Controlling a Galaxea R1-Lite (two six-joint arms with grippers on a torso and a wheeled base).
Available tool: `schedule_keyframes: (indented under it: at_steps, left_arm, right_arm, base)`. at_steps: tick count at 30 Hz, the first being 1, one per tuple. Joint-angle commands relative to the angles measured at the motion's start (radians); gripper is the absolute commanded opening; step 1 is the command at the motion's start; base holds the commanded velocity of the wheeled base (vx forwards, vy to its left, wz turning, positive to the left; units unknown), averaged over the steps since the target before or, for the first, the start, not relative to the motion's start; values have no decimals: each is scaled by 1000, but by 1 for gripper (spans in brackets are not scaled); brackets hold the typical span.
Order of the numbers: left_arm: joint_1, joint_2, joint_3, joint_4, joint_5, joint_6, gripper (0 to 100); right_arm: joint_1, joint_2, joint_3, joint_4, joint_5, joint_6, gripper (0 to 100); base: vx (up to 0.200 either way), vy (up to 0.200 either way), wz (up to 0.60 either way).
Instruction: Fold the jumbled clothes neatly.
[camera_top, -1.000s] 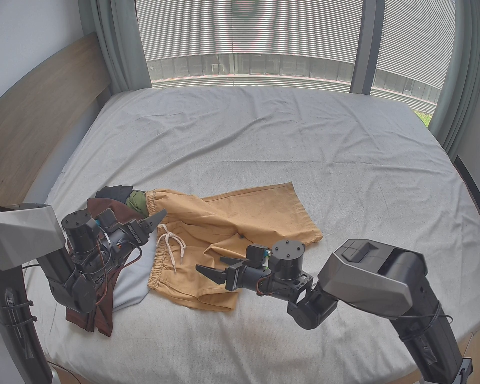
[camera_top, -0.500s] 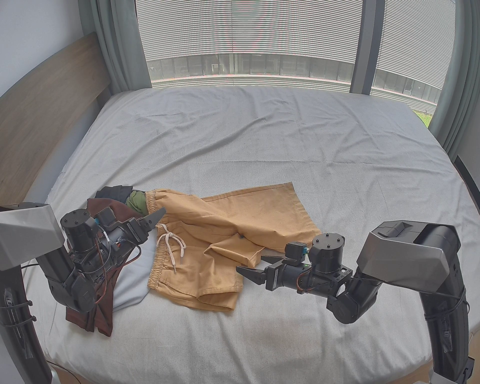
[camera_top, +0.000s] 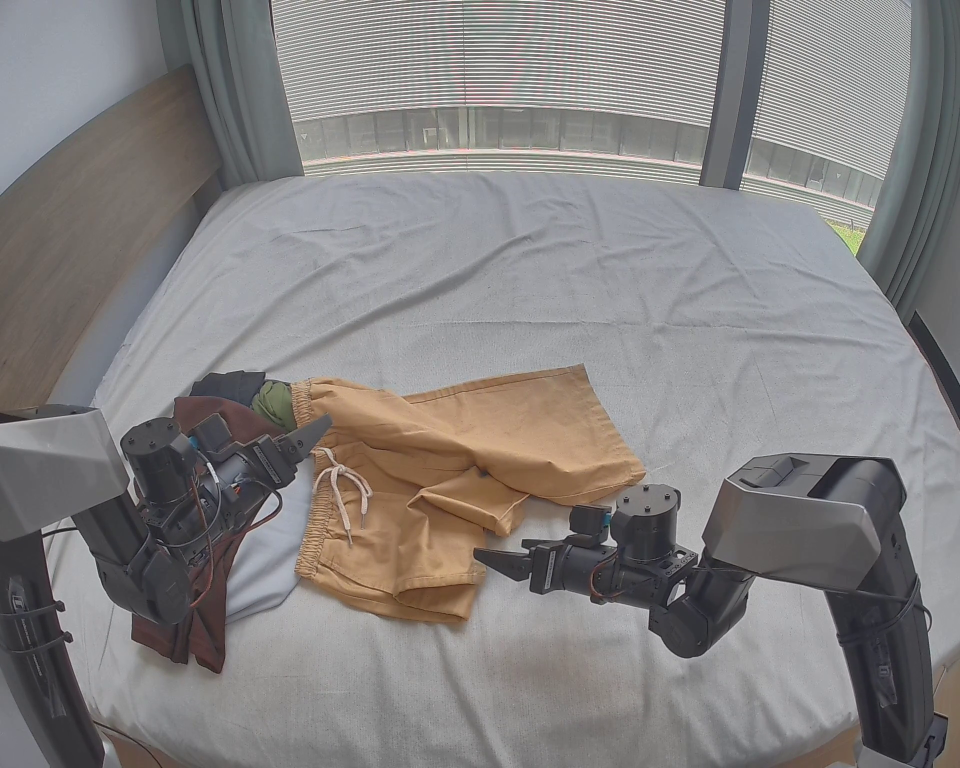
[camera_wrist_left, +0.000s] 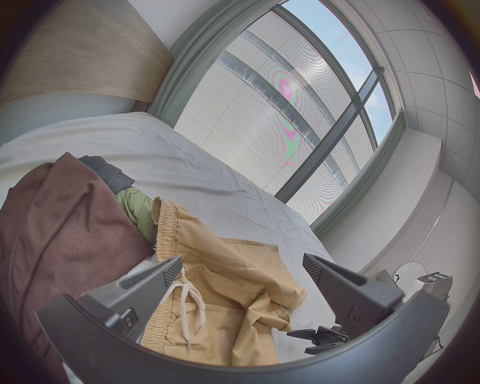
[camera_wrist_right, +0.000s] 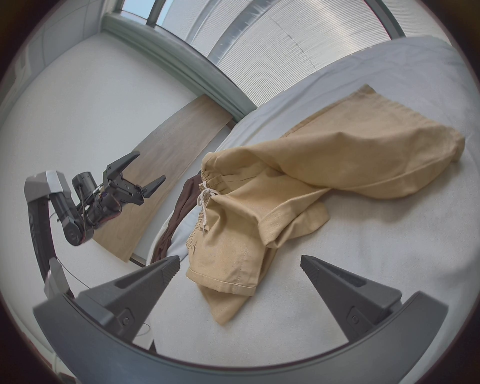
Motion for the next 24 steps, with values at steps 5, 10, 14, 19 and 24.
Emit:
schedule_keyframes:
  at_steps: [5,10,14,19,24]
  left_arm:
    - [0,0,0,-1,0,0,100]
    - [0,1,0,-1,0,0,100]
    - [0,1,0,-1,0,0,100]
    - [2,0,-1,-1,0,0,100]
    - [8,-2,-1,-1,0,0,100]
  right_arm:
    - [32,91,-76,2,1,79,100]
    - [41,135,-116,3,1,103,100]
    - [55,140,-133,2,1,145,100]
    - [80,137,-136,-1,1,185,100]
    - [101,126,-131,-9,1,209,100]
  base:
    - [0,0,0]
    - [0,0,0]
    - [0,0,0]
    - [0,0,0]
    - [0,0,0]
